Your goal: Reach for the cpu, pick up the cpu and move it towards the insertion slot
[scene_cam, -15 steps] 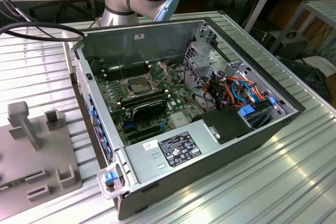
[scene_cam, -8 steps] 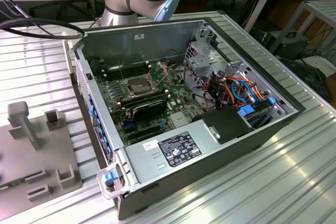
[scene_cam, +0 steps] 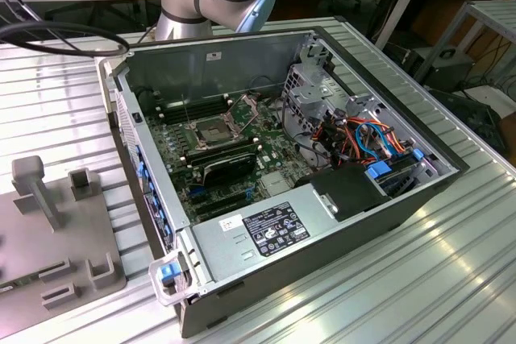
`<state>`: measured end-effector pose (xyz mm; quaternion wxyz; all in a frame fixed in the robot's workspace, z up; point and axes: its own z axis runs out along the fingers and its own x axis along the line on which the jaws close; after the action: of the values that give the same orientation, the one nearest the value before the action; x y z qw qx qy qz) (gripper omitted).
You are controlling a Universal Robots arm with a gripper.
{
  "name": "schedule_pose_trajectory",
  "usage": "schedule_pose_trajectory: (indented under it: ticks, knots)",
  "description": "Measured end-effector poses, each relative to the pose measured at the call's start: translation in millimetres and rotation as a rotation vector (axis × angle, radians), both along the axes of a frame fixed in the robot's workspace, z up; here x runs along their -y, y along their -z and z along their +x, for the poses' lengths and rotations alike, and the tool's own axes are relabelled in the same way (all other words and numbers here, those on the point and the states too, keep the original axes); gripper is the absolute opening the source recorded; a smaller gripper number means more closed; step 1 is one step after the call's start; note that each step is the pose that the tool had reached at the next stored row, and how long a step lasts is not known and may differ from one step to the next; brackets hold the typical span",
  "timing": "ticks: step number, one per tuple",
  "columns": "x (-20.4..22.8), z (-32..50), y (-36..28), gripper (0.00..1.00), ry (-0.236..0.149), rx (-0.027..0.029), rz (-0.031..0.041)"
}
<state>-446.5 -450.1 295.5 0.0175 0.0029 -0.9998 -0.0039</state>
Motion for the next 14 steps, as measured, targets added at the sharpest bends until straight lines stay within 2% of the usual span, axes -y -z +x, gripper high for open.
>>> schedule_pose_trajectory:
  ticks: [14]
  knots:
    - [0.0, 0.0, -3.1, 0.54, 0.000, 0.0001, 0.0001]
